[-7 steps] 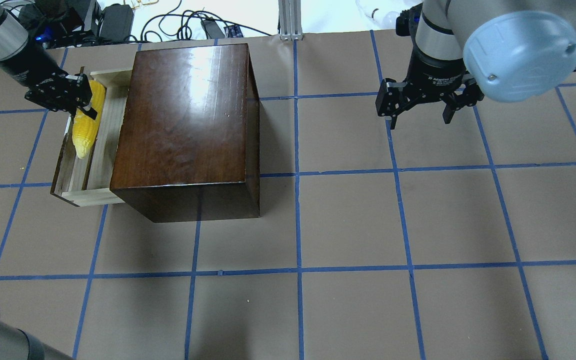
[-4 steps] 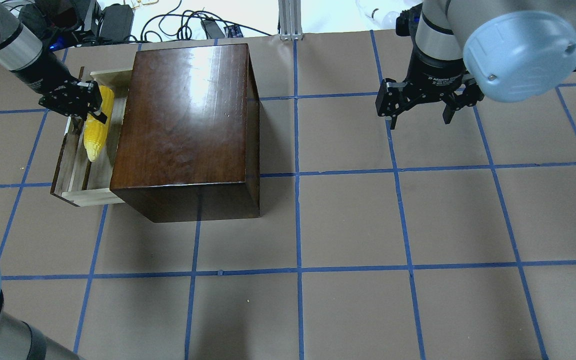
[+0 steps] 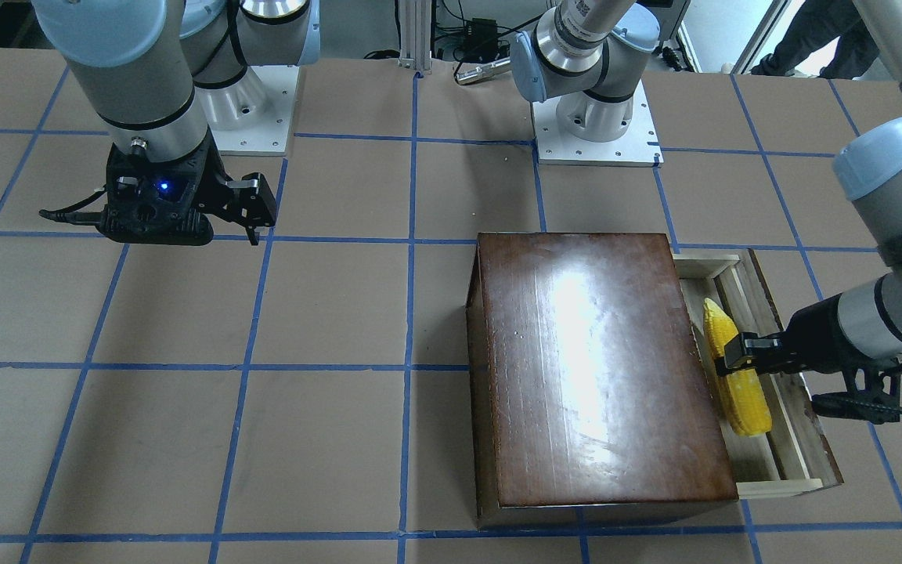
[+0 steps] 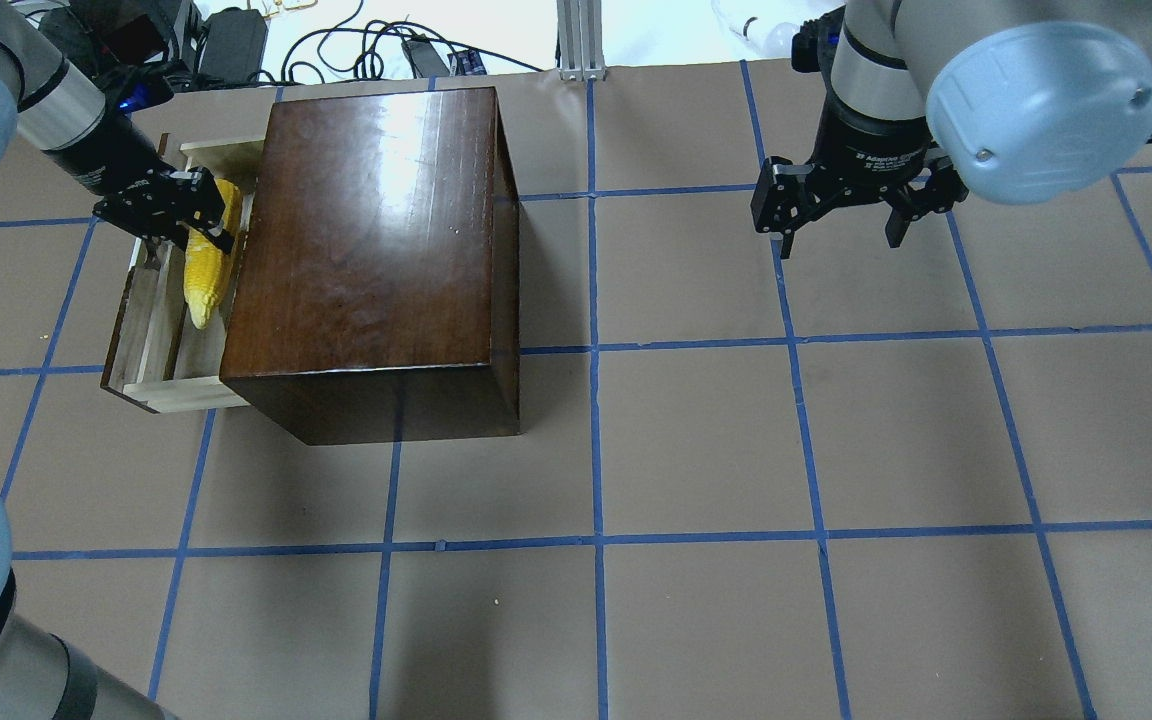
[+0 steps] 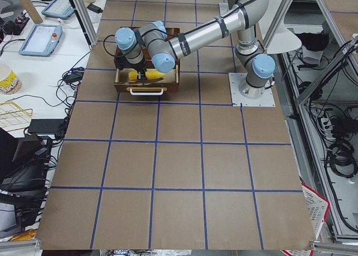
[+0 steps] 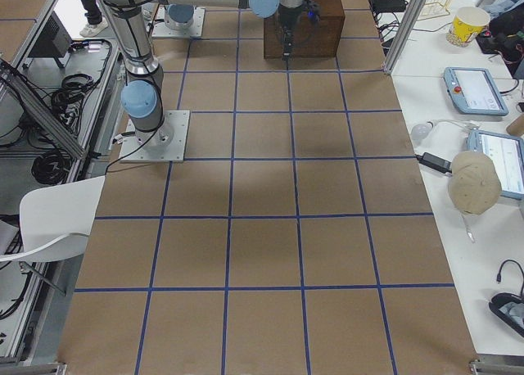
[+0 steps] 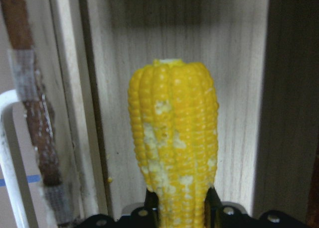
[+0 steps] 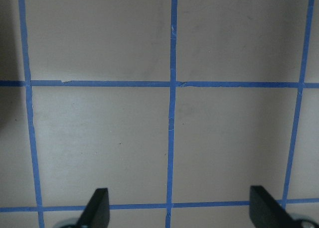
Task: Open drawer and put corn inside
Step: 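Lower the corn into the drawer and open the left gripper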
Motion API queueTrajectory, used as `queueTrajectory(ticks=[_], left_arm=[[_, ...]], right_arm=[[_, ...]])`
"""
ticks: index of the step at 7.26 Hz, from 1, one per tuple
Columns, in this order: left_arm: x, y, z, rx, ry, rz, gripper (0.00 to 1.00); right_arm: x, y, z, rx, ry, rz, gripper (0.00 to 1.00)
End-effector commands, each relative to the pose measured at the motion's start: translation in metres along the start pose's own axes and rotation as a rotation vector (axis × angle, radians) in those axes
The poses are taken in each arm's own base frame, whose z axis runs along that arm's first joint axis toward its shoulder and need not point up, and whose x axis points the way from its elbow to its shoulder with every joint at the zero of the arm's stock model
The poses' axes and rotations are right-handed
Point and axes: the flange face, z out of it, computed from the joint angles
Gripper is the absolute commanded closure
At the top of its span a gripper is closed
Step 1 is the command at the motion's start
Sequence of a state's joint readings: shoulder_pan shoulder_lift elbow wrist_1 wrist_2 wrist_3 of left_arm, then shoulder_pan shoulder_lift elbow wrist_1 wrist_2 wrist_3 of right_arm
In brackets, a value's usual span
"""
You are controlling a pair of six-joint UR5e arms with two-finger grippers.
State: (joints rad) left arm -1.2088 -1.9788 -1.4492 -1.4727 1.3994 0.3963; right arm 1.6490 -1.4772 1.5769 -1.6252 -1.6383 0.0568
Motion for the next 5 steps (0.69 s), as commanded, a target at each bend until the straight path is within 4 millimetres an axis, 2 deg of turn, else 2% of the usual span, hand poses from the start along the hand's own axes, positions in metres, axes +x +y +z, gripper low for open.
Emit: queueTrajectory(ticks=[1, 3, 5], left_arm=[[0.004, 0.003, -0.008, 0.013, -0.007, -0.001, 0.00], [0.009, 0.006, -0.024, 0.035, -0.028, 0.003, 0.00], [0.016, 0.009, -0.053, 0.058, -0.049, 0.004, 0.00]], right_arm=[[0.000, 0.000, 0.000, 0.001, 0.000, 0.000, 0.00], [0.000, 0.000, 0.000, 0.000, 0.005, 0.000, 0.00], [0.000, 0.000, 0.000, -0.001, 0.003, 0.000, 0.00]])
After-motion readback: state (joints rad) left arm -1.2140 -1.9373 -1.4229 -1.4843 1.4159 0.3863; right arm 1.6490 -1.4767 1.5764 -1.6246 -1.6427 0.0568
